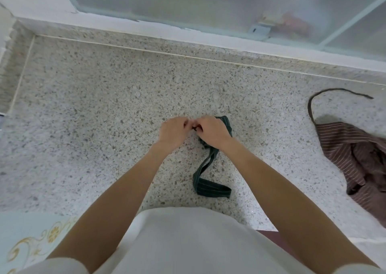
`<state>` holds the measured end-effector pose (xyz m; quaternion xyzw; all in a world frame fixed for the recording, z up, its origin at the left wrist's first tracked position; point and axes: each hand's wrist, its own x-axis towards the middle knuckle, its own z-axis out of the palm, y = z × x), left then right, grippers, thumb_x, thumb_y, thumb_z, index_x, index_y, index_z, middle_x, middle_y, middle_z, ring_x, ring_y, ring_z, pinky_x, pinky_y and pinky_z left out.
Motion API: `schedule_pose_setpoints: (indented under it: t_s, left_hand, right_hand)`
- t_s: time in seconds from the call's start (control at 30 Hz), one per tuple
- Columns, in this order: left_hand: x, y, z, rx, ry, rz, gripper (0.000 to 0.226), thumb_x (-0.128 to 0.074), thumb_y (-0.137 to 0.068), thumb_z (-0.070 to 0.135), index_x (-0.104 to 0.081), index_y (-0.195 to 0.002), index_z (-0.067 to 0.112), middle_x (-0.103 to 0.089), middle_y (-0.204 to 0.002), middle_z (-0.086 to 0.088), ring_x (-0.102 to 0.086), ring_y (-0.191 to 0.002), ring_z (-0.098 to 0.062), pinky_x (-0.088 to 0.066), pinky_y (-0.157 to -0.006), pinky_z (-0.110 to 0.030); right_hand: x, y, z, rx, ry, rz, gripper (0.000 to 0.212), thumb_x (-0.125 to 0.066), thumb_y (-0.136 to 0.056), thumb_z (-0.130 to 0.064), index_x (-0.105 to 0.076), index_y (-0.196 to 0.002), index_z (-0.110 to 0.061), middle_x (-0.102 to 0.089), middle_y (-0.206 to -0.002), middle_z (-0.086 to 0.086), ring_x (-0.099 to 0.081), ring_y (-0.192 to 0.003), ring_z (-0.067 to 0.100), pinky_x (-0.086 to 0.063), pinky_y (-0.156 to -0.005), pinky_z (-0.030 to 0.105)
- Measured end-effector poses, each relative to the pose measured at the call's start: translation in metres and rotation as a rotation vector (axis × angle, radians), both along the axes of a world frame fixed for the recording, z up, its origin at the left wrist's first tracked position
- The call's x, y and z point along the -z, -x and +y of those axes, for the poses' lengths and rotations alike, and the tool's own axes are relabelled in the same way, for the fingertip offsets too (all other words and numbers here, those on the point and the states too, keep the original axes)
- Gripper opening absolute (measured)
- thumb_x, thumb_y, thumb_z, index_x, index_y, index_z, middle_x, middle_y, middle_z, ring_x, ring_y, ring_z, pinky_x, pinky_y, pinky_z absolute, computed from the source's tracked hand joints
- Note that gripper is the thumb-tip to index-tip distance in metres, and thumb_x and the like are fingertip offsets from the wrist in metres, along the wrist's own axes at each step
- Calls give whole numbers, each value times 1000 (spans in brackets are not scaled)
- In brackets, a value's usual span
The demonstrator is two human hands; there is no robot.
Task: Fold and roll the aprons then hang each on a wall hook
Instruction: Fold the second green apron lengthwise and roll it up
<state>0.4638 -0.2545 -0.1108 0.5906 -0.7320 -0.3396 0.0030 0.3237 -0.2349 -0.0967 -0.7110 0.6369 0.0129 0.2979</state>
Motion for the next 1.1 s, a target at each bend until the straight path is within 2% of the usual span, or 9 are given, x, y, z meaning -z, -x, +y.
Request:
schedule_pose_setpoints:
  t_s: [0.07, 0.2, 0.3, 0.37, 0.5, 0.63, 0.8, 0.97, 1.1]
  left_hand:
    - [0, -3, -1, -124, -95, 120, 48, -35, -98, 44, -40, -61, 15, -41, -58, 2, -44, -55, -17, -27, -48, -26]
    - [-5, -3, 5, -210, -153, 314, 44, -38, -99, 39, -51, -68, 11, -39, -55, 3, -37, -48, -10, -27, -43, -18]
    - [-10, -3, 10, -269, -188, 471, 31, -39, -100, 31, -62, -84, 18, -57, -75, 11, -52, -70, 0, -37, -62, -14]
    - [-8, -7, 11, -397, -205, 575, 25, -40, -100, 20, -64, -100, 15, -64, -94, 7, -58, -89, -5, -42, -79, -16]
    - [-1, -10, 18, -239, -241, 494, 17, -55, -89, 3, -67, -95, 14, -65, -90, 5, -59, -80, -4, -46, -75, -11]
    - [1, 2, 25, -221, -203, 469, 18, -56, -82, -1, -66, -88, 13, -63, -78, 5, -54, -68, -1, -37, -61, -6]
    - [3, 4, 30, -135, -103, 472, 12, -63, -86, 11, -65, -98, 8, -62, -91, 5, -57, -82, -4, -36, -65, 1]
    - [4, 4, 36, -234, -147, 486, 6, -57, -91, 19, -62, -90, 17, -63, -80, 7, -56, -73, -4, -37, -62, -3]
    - [2, 1, 32, -204, -241, 484, 15, -47, -97, 21, -61, -94, 15, -63, -78, 8, -56, -70, 0, -40, -67, -10]
  right_hand:
    - [-2, 8, 0, 56, -26, -121, 24, -52, -91, -13, -69, -107, -14, -64, -98, 6, -57, -89, 21, -42, -73, 31]
    - [-6, 15, 4, 60, -76, -247, 20, -57, -93, -25, -70, -90, -10, -57, -73, 0, -52, -68, 16, -36, -64, 31]
    - [-10, 14, 6, 130, -102, -264, 32, -54, -94, -28, -63, -72, -7, -48, -56, -4, -43, -52, 8, -31, -58, 30]
    - [-14, 15, 5, 167, -129, -293, 34, -55, -93, -28, -56, -62, -15, -45, -52, -8, -40, -49, 5, -32, -59, 28]
    - [-25, 18, 4, 273, -206, -447, 34, -61, -89, -24, -56, -56, -25, -45, -53, -7, -39, -52, 10, -29, -61, 28]
    - [-28, 20, 8, 267, -234, -512, 15, -69, -84, -21, -72, -74, -10, -53, -58, -3, -43, -57, 10, -31, -61, 24]
    - [-24, 25, 14, 227, -93, -448, 14, -67, -77, 3, -69, -86, -8, -62, -75, -8, -55, -67, 2, -43, -66, 11]
    - [-10, 13, 21, 144, 163, -219, 16, -58, -80, 4, -63, -89, -8, -59, -87, 2, -54, -72, 18, -46, -66, 32]
    - [-1, 10, 28, 81, 292, -176, 16, -58, -82, 4, -62, -92, -7, -53, -98, 9, -57, -73, 24, -47, -62, 33]
